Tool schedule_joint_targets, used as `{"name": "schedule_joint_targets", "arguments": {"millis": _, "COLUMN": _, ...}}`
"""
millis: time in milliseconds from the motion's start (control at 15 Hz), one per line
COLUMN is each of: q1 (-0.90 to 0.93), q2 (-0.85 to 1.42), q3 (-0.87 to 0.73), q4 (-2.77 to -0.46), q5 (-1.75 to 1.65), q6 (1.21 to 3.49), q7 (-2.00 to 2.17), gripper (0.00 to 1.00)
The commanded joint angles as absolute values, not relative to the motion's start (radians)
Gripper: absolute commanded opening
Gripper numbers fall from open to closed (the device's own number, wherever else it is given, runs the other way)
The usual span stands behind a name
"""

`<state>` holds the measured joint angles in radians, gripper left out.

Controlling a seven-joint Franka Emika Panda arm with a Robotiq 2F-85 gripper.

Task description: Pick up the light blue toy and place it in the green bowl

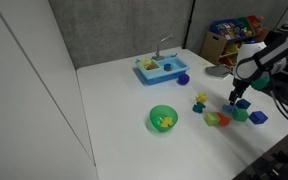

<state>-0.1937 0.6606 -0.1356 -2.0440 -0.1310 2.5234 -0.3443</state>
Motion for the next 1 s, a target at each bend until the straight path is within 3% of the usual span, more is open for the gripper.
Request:
{"name": "schedule_joint_targets", "arguments": {"millis": 0, "q1": -0.238, "q2": 0.706, "q3": -0.106, "q4": -2.018, "q5": -0.151, "q6": 2.539, "q7": -0.397, "gripper": 1.00}}
{"name": "schedule_joint_targets", "arguments": {"millis": 933, "q1": -0.290, "q2": 0.772, "q3": -0.033, "q4": -2.024, "q5": -0.218, "q6": 2.726, "q7": -0.529, "gripper": 1.00}}
